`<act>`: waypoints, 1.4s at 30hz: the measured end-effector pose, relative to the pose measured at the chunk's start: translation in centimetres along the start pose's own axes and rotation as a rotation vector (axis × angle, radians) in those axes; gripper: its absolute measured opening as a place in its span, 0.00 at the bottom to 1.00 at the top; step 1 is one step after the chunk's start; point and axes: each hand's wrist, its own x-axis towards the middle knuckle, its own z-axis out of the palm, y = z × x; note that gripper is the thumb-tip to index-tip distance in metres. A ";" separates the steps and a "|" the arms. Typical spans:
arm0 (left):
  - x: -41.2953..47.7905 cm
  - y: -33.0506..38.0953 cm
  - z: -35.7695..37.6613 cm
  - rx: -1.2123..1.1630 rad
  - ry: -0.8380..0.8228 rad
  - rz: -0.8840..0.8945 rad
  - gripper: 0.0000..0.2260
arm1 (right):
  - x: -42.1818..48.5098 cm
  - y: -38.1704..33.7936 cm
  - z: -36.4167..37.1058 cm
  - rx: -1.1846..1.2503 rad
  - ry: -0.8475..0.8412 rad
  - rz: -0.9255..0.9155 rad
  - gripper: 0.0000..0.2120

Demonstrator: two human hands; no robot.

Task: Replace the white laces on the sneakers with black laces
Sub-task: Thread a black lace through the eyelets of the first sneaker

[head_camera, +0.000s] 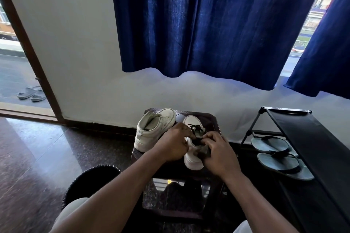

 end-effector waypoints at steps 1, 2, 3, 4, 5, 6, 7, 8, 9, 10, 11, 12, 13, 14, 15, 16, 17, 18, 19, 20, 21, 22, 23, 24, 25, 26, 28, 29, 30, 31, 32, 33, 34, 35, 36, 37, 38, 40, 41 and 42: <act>0.1 0.1 0.1 0.017 0.015 0.002 0.19 | 0.2 -0.3 0.0 -0.029 0.010 0.017 0.17; 0.3 0.1 0.2 0.020 0.023 0.009 0.19 | 0.4 -0.7 0.0 -0.059 0.018 0.030 0.17; 0.3 0.3 0.1 0.025 0.023 0.004 0.19 | 0.6 -0.9 0.0 -0.084 0.017 0.042 0.17; 0.3 0.5 0.1 0.033 0.030 0.002 0.19 | 0.8 -1.1 0.0 -0.101 0.014 0.050 0.17; 0.2 0.8 -0.3 0.073 0.051 -0.012 0.19 | 1.0 -1.1 0.0 -0.109 0.010 0.049 0.17; 0.1 0.9 -0.8 0.147 0.108 -0.021 0.19 | 1.1 -1.0 0.1 -0.099 0.011 0.038 0.17; 0.0 1.0 -1.5 0.258 0.184 -0.037 0.19 | 1.0 -0.8 0.1 -0.057 0.009 0.035 0.17; -0.1 0.9 -2.2 0.365 0.262 -0.058 0.18 | 1.0 -0.5 0.2 0.020 0.022 0.035 0.18; -0.2 0.7 -3.1 0.440 0.327 -0.103 0.20 | 0.9 -0.3 0.3 0.119 0.056 0.052 0.18; -0.2 0.2 -3.8 0.482 0.370 -0.157 0.22 | 0.7 0.0 0.3 0.223 0.114 0.085 0.16; -0.2 -0.1 -4.6 0.504 0.373 -0.225 0.21 | 0.5 0.2 0.3 0.311 0.183 0.139 0.12; 0.0 -0.8 -5.2 0.508 0.354 -0.287 0.20 | 0.3 0.5 0.3 0.368 0.247 0.208 0.09; 0.2 -1.5 -5.5 0.507 0.305 -0.337 0.19 | 0.2 0.9 0.3 0.392 0.295 0.286 0.07; 0.4 -2.4 -5.6 0.495 0.250 -0.359 0.20 | 0.0 1.4 0.4 0.393 0.322 0.363 0.06; 0.4 -3.0 -5.7 0.472 0.187 -0.359 0.21 | -0.1 2.0 0.6 0.380 0.331 0.433 0.05; 0.4 -3.7 -5.6 0.454 0.135 -0.334 0.23 | -0.3 2.6 0.7 0.362 0.328 0.489 0.05; 0.4 -4.2 -5.4 0.455 0.110 -0.296 0.24 | -0.5 3.2 0.9 0.338 0.315 0.529 0.06; 0.4 -4.6 -5.1 0.460 0.101 -0.257 0.24 | -0.6 3.8 1.0 0.308 0.304 0.555 0.07; 0.2 -4.5 -4.9 0.465 0.107 -0.234 0.21 | -0.7 4.4 1.1 0.267 0.293 0.570 0.09; 0.1 -4.2 -4.7 0.459 0.119 -0.211 0.18 | -0.8 4.8 1.1 0.224 0.282 0.579 0.10; -0.1 -3.8 -4.5 0.453 0.122 -0.192 0.15 | -0.8 5.2 1.0 0.189 0.267 0.585 0.11; -0.1 -3.5 -4.2 0.436 0.123 -0.165 0.13 | -0.7 5.5 1.1 0.170 0.242 0.589 0.13; -0.2 -3.0 -4.0 0.430 0.121 -0.150 0.12 | -0.5 5.7 1.1 0.166 0.204 0.587 0.14; -0.2 -2.8 -3.6 0.422 0.129 -0.126 0.11 | -0.3 5.8 1.3 0.171 0.160 0.574 0.16; -0.3 -2.4 -3.4 0.411 0.136 -0.113 0.09 | -0.1 5.8 1.4 0.169 0.119 0.550 0.17; -0.3 -2.2 -3.0 0.392 0.145 -0.092 0.08 | 0.2 5.8 1.7 0.157 0.085 0.519 0.19; -0.2 -1.7 -2.4 0.386 0.142 -0.057 0.06 | 0.9 5.5 2.1 0.109 0.036 0.468 0.23; -0.2 -1.5 -2.1 0.391 0.126 -0.053 0.05 | 1.4 5.3 2.2 0.088 0.012 0.455 0.25; 0.0 -1.4 -1.9 0.389 0.121 -0.043 0.04 | 1.8 5.2 2.3 0.058 -0.015 0.445 0.26; 0.1 -1.3 -1.7 0.377 0.114 -0.053 0.04 | 2.2 5.0 2.4 0.015 -0.049 0.436 0.27; 0.2 -1.1 -1.5 0.361 0.113 -0.058 0.05 | 2.6 4.9 2.4 -0.032 -0.083 0.429 0.27; 0.2 -0.8 -1.4 0.346 0.115 -0.067 0.05 | 2.8 4.7 2.4 -0.071 -0.107 0.427 0.26; 0.3 -0.5 -1.1 0.331 0.127 -0.059 0.04 | 3.0 4.7 2.5 -0.092 -0.117 0.428 0.25; 0.4 -0.1 -0.8 0.321 0.130 -0.057 0.02 | 3.1 4.8 2.6 -0.097 -0.115 0.429 0.23; 0.6 0.2 -0.4 0.314 0.134 -0.051 0.02 | 3.1 4.8 2.7 -0.092 -0.108 0.429 0.21; 0.8 0.6 -0.1 0.311 0.134 -0.061 0.02 | 3.1 4.9 2.7 -0.090 -0.097 0.424 0.18; 1.1 0.8 0.4 0.311 0.139 -0.068 0.04 | 3.0 5.0 2.8 -0.092 -0.085 0.418 0.16; 1.7 1.2 1.3 0.305 0.154 -0.085 0.05 | 2.9 5.2 2.7 -0.096 -0.062 0.416 0.13; 1.9 1.3 1.6 0.294 0.153 -0.095 0.06 | 2.8 5.3 2.5 -0.094 -0.052 0.418 0.12; 2.1 1.6 1.9 0.278 0.151 -0.102 0.06 | 2.8 5.4 2.4 -0.089 -0.047 0.416 0.12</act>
